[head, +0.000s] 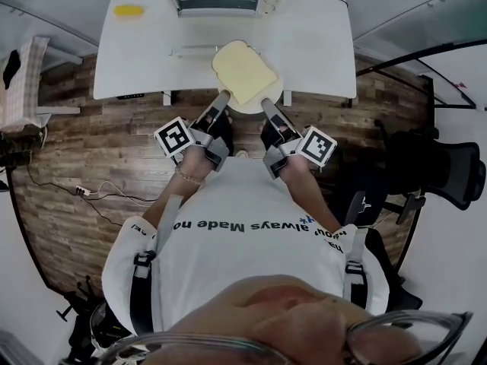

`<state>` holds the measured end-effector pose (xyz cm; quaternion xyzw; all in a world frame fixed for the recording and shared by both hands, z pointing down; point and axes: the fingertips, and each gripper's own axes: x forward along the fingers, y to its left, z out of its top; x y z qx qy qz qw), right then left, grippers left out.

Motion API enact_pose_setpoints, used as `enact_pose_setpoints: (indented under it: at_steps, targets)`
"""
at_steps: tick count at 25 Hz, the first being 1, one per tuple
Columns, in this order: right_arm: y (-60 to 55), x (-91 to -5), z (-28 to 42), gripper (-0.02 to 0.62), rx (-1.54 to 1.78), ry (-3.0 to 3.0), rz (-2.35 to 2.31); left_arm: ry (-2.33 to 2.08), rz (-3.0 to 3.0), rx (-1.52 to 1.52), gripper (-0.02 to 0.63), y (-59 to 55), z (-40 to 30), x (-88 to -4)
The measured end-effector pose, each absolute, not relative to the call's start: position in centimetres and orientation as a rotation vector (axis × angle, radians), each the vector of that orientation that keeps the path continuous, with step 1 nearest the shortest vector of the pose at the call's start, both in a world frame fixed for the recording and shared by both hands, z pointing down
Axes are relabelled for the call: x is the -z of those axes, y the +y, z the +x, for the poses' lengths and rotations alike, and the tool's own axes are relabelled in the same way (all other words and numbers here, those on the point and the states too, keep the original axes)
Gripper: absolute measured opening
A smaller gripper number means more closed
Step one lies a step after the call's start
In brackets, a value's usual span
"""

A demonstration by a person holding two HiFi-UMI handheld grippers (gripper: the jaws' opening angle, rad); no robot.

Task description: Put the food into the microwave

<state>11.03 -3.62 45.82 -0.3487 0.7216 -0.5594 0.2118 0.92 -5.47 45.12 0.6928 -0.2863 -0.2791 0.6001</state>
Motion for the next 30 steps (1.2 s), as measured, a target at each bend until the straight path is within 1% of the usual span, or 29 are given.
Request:
enact_pose_setpoints:
  at_steps: [23, 30]
  targets:
    - [-23.9, -45.6, 2.6, 0.022, 1.537, 1.950, -1.004, -0.622, 1.607, 0.607, 0.018, -26.2, -7.2, -45.0]
    - [-27.9, -45.6, 0.9, 0.023, 1.530, 1.927, -1.023, -0.602, 1.617, 0.599, 0.018, -30.5, -8.9, -45.0]
